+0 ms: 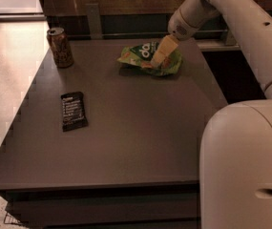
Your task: Pick green rice chip bag
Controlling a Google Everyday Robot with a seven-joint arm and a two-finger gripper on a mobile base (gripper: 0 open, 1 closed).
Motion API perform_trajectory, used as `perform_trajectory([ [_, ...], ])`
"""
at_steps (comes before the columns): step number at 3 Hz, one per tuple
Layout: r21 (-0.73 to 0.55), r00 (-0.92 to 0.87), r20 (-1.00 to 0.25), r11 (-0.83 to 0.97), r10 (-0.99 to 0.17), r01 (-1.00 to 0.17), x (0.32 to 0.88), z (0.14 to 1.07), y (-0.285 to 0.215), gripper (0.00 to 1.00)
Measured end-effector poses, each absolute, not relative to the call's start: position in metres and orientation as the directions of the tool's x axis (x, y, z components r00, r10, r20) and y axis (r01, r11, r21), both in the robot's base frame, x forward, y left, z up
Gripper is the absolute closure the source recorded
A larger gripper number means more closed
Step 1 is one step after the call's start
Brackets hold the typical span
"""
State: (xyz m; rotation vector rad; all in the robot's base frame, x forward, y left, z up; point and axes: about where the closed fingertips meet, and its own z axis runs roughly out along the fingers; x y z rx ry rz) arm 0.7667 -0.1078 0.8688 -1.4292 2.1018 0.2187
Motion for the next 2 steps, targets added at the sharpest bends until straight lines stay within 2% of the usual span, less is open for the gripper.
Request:
perform_trajectory([
  [1,-0.077,-0.288,-0.601,0.413,-0.745,-0.908,0.775,0.832,-0.092,0.04],
  [2,-0.015,-0.288,-0.642,0.387,-0.71,-0.922,0.772,0.819,-0.072,0.26],
])
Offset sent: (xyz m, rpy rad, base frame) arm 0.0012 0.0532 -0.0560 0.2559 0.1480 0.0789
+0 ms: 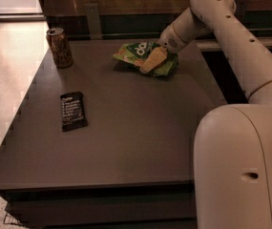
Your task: Pick green rice chip bag
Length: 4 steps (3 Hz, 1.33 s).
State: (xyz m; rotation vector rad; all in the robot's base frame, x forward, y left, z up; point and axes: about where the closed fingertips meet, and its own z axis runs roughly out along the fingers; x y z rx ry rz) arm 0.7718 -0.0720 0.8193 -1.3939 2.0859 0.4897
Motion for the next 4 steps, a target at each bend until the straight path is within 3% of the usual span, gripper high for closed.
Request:
perform_trajectory([
  [1,-0.01,-0.288,-0.645,0.385,-0.708,-0.923,0.7716,0.8191,-0.0696,0.49],
  [2,-0.01,-0.288,-0.645,0.384,-0.708,-0.923,0.7716,0.8207,-0.0695,0.79],
  [3,-0.01,-0.288,-0.645,0.384,-0.708,-0.923,0.7716,0.8236,-0.0694,1.0],
  [4,-0.01,-0.288,-0.645,0.384,-0.708,-0.923,0.7716,0.8238,-0.0694,1.0],
])
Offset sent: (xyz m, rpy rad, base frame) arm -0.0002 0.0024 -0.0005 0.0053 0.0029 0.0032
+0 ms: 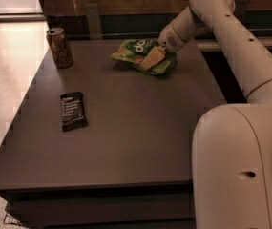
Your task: Pick green rice chip bag
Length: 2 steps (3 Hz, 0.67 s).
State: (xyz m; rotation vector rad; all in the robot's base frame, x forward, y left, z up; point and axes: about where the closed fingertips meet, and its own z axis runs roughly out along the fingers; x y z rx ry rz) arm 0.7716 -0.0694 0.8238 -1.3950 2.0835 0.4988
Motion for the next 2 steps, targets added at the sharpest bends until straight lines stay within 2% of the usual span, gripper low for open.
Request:
perform_trajectory([
  [2,-0.017,-0.285,-0.642,0.385,-0.711,-0.923,0.7701,0.8283,-0.07,1.0],
])
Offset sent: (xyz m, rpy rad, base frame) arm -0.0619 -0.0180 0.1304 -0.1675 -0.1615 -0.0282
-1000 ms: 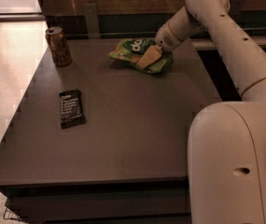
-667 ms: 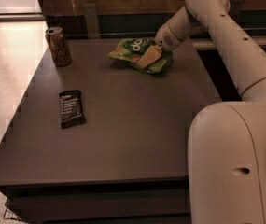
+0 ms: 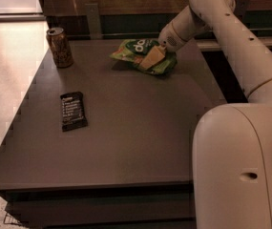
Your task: Pick green rice chip bag
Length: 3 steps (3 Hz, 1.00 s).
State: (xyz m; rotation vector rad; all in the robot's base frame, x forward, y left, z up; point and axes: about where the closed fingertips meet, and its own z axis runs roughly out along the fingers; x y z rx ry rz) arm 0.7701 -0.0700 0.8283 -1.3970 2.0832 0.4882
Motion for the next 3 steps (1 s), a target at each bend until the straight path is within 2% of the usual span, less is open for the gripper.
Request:
perform_trajectory([
  [2,-0.203,-0.226,-0.573,0.404,-0.788,-0.892,0.72,0.942,-0.083,1.0],
  [3,-0.24,-0.207,-0.568,0.4,-0.797,-0.885,0.705,0.967,-0.084,1.0],
])
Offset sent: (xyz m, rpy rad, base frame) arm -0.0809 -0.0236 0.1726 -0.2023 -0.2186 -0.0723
